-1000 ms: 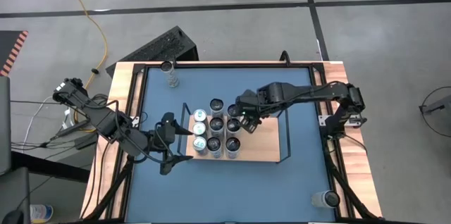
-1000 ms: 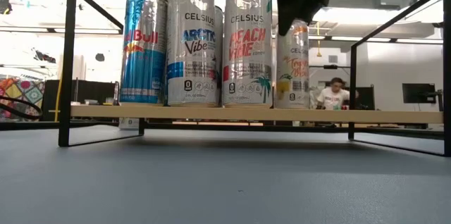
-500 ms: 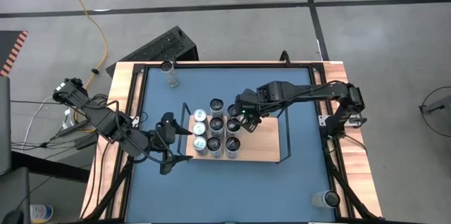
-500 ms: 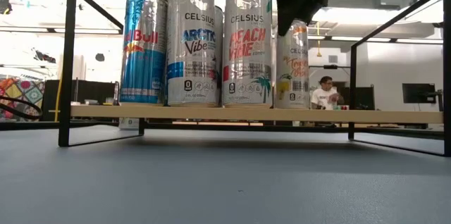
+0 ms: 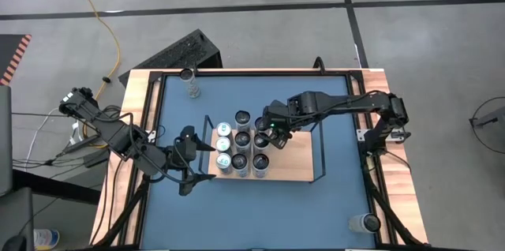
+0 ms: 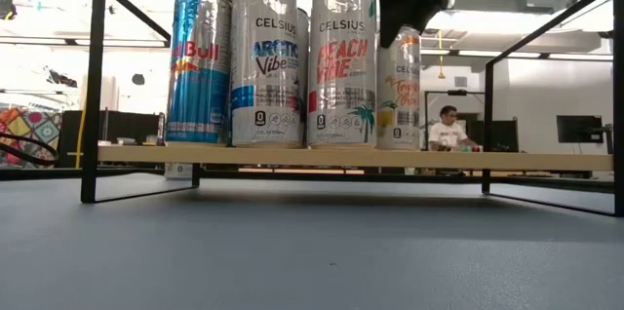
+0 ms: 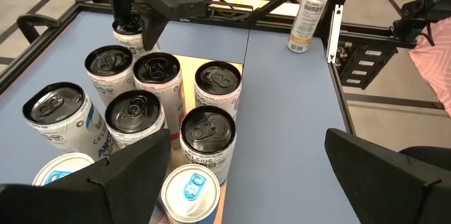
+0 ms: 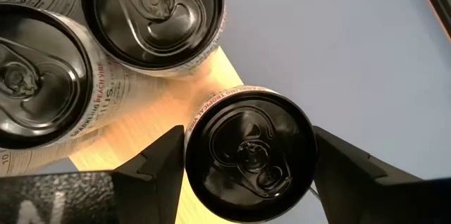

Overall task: Place canned beverage on shelf
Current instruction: Put the top right yellow soda can on the shelf, then put the top yellow soda can on the shelf aligned with the other yellow soda can

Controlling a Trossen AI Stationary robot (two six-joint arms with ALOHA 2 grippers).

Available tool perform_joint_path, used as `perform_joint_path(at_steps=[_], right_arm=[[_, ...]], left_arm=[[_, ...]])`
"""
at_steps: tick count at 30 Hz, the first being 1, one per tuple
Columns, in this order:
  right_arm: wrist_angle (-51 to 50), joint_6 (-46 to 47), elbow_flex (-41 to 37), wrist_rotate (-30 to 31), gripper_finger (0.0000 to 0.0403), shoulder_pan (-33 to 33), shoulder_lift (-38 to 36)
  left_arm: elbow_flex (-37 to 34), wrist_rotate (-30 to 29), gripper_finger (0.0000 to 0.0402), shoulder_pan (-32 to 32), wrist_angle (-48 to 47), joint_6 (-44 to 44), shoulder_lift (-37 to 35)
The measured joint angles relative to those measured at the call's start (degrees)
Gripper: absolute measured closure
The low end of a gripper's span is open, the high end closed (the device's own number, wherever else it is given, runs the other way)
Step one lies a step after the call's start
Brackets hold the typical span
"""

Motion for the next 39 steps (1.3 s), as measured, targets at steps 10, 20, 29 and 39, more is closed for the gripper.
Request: perform_joint_path(at_steps=[10,20,29,39], right_arm=[[0.92,-0.31,0.0,0.08,0.015,0.0,0.0],[-1.25,-0.04,0.13,0.15,0.009,-0.4,-0.11],[-1.32,-1.94,2.72,1.09,0.0084,0.87,-1.35],[-6.88,-30.02,7.42,2.2,0.0085,6.66,-2.23]], left_arm=[[0.0,-0.02,0.004,0.02,-0.02,1.77,0.0],[0.0,-0.02,0.004,0.0,-0.04,2.38,0.0],[0.0,-0.02,0.004,0.02,-0.02,3.43,0.0],[0.0,0.05,0.004,0.02,-0.47,3.43,0.0]])
